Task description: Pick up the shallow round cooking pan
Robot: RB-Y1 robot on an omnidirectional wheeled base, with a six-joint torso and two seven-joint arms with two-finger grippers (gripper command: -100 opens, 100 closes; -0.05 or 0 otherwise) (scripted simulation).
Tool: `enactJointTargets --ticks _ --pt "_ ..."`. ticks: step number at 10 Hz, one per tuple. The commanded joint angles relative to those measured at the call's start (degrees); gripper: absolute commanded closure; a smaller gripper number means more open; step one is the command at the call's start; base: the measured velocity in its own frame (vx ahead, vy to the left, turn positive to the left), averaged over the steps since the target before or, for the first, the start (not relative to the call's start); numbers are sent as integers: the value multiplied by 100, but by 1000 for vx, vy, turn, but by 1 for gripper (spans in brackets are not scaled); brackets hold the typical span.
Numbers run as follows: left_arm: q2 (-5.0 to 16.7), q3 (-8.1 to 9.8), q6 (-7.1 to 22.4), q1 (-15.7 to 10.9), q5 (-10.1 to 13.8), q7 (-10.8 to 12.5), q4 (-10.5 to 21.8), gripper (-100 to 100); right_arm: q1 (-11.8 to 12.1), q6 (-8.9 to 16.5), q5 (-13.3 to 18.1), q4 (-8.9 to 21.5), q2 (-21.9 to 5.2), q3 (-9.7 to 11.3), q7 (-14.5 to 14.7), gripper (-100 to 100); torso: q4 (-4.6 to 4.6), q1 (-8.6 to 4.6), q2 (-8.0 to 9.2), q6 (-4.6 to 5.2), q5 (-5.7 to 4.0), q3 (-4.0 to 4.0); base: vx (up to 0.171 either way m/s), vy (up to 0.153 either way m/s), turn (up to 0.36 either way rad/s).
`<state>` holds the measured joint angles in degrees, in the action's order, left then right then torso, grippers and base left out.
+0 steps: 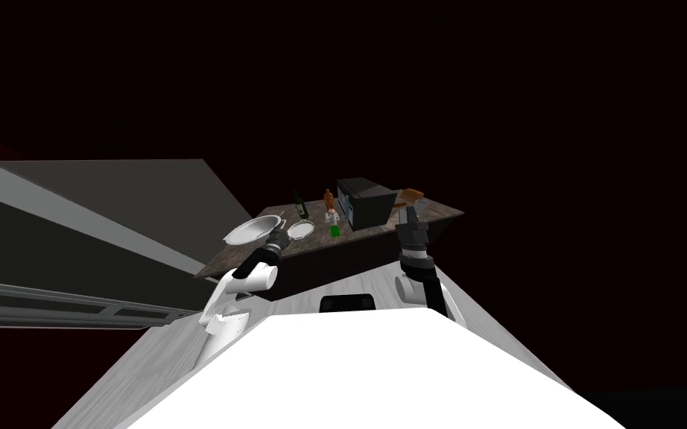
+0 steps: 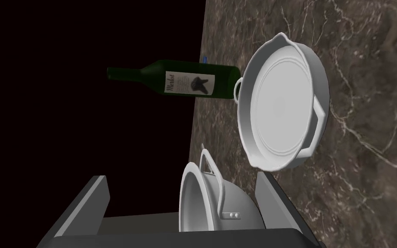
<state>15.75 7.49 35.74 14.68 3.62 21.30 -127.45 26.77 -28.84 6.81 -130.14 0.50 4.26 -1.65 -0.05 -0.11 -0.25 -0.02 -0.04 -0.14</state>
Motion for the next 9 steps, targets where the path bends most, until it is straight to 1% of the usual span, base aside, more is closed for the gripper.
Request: enactJointTargets --ticks 1,2,3,4,5,6,7,8,9 --pt "23 52 166 -4 58 -19 40 -100 0 0 0 0 0 0 0 0 0 0 0 0 0 0 69 -34 10" --pt "7 114 407 -90 101 -63 100 -100 0 0 0 0 0 0 0 0 0 2 1 0 0 0 72 -36 22" --pt "-11 174 562 -177 144 -114 162 -100 0 0 0 0 0 0 0 0 0 3 0 0 0 0 85 -45 38" --pt "-11 174 646 -177 144 -114 162 -100 0 0 0 0 0 0 0 0 -1 -1 -5 0 0 -3 70 -28 11" --pt "-33 234 856 -261 188 -169 227 -100 0 0 0 0 0 0 0 0 -1 5 0 0 1 -1 77 -13 23" --pt "-33 234 882 -261 188 -169 227 -100 0 0 0 0 0 0 0 0 -1 10 -2 0 2 -2 73 -9 10" --pt "-57 292 1112 -341 233 -227 293 -100 0 0 0 0 0 0 0 0 -1 12 -1 0 2 -1 69 -28 24" --pt "-84 347 1262 -418 276 -286 360 -100 0 0 0 0 0 0 0 0 -1 7 0 0 2 -1 92 -46 45" --pt "-84 347 1337 -418 276 -286 360 -100 0 0 0 0 0 0 0 0 -2 1 -6 -1 0 -4 86 -33 18"
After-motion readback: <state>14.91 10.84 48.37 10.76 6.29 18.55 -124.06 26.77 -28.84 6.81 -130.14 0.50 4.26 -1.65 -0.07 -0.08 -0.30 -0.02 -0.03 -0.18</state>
